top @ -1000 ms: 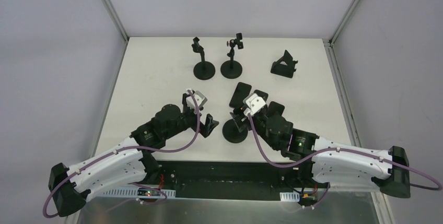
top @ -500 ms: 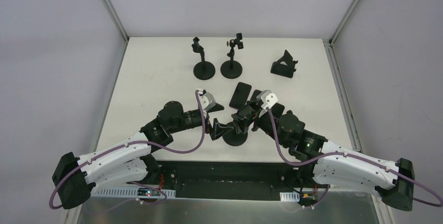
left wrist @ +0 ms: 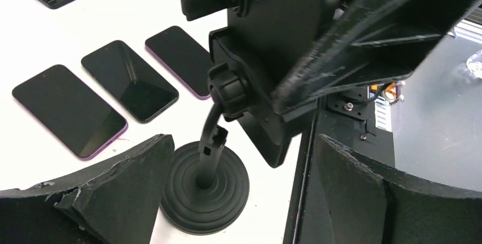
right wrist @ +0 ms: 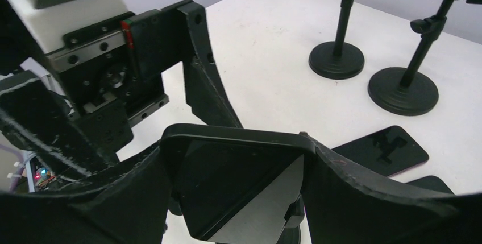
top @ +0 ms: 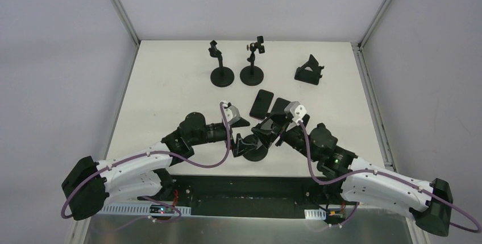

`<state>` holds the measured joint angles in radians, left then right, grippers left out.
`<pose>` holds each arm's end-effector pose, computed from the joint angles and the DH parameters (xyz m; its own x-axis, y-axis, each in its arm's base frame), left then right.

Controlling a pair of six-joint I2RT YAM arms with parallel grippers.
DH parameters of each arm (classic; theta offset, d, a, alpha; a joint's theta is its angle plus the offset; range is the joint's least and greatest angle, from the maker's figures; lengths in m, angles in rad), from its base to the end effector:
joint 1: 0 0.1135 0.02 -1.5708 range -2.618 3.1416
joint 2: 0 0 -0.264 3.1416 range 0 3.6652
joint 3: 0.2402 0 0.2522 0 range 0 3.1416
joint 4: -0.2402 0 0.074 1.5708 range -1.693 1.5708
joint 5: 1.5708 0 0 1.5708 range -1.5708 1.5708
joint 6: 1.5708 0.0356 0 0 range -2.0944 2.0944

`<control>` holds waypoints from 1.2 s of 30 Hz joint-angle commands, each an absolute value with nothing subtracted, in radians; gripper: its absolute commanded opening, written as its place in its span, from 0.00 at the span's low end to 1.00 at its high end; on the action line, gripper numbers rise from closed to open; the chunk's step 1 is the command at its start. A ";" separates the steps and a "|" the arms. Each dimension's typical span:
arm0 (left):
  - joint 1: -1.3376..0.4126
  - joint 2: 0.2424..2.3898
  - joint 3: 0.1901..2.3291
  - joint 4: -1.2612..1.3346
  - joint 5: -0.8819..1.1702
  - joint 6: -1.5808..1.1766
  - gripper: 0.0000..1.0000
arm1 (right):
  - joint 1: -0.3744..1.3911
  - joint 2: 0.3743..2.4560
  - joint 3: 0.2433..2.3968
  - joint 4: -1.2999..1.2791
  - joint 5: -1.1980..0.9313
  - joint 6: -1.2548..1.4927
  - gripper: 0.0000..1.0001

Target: Remove the phone from the phone stand

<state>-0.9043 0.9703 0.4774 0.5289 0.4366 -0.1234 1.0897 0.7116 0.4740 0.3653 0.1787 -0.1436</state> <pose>0.1249 -0.1832 0.2721 -0.0977 -0.0561 -0.9936 0.9689 0.2229 -0.1079 0.0891 0.1570 0.3004 0.1715 0.0242 -0.9849 -0.7742 0.6215 -0.1195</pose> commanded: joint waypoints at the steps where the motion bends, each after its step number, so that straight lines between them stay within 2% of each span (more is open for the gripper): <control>1: -0.915 0.993 0.477 0.670 0.420 -0.153 0.99 | 1.084 0.668 0.454 0.500 0.069 -0.158 0.00; 13: -0.955 1.004 0.494 0.722 0.485 -0.130 0.99 | 1.067 0.669 0.442 0.505 0.011 -0.167 0.00; 25: -0.986 1.054 0.510 0.744 0.404 -0.093 0.99 | 1.066 0.681 0.452 0.505 0.015 -0.148 0.00; 30: -0.988 1.064 0.515 0.754 0.373 -0.109 0.95 | 1.065 0.687 0.456 0.504 0.015 -0.144 0.00; 36: -0.990 1.058 0.529 0.762 0.356 -0.120 0.94 | 1.065 0.696 0.462 0.492 0.031 -0.144 0.00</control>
<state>-0.9764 1.0660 0.4820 0.6792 0.3798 -0.1146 1.0637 0.6945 0.4366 0.4232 0.0452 -0.1692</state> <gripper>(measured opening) 0.944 0.733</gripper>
